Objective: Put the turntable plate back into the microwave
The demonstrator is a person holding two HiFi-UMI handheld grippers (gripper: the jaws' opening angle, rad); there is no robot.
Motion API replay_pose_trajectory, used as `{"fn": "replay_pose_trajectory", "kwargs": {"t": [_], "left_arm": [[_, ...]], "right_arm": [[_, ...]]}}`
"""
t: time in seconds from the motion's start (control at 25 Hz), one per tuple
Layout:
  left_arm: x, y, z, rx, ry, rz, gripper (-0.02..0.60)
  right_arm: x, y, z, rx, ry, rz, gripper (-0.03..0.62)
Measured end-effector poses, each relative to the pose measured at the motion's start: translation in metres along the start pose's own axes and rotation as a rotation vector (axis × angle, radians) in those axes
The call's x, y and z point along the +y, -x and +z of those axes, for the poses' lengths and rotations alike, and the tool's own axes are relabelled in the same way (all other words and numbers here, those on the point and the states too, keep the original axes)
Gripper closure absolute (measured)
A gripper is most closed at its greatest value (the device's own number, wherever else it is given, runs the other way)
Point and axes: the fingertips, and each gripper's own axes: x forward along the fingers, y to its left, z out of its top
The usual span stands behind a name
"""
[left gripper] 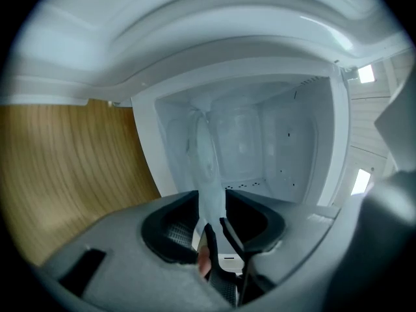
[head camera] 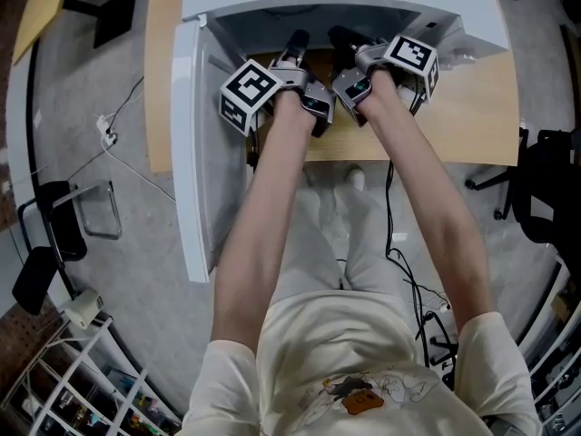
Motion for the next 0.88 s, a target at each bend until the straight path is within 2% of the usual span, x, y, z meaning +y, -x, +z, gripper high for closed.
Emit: {"fn": "replay_pose_trajectory", "kwargs": {"t": [0.12,0.2,0.56,0.76,0.88], "left_arm": [[-0.002,-0.002,0.001,0.002,-0.01,-0.003,0.463],[-0.003,-0.003,0.002,0.001,-0.013,-0.001,0.465],[-0.005,-0.004,0.003,0.013,-0.022,-0.001,0.468],[-0.014,0.003,-0.008,0.03,-0.072,-0.001,0.472],[-0.019,0.013,-0.02,0.048,-0.127,0.006,0.497]], "right_arm": [[0.0,0.001,-0.001,0.001,-0.007,0.003,0.526],[0.003,0.002,-0.001,0.001,-0.003,0.012,0.549],[0.019,0.004,-0.004,-0.006,0.021,0.036,0.53],[0.016,0.02,-0.007,-0.002,0.024,0.038,0.53],[0.012,0.037,-0.012,0.01,0.06,0.023,0.53]]}}
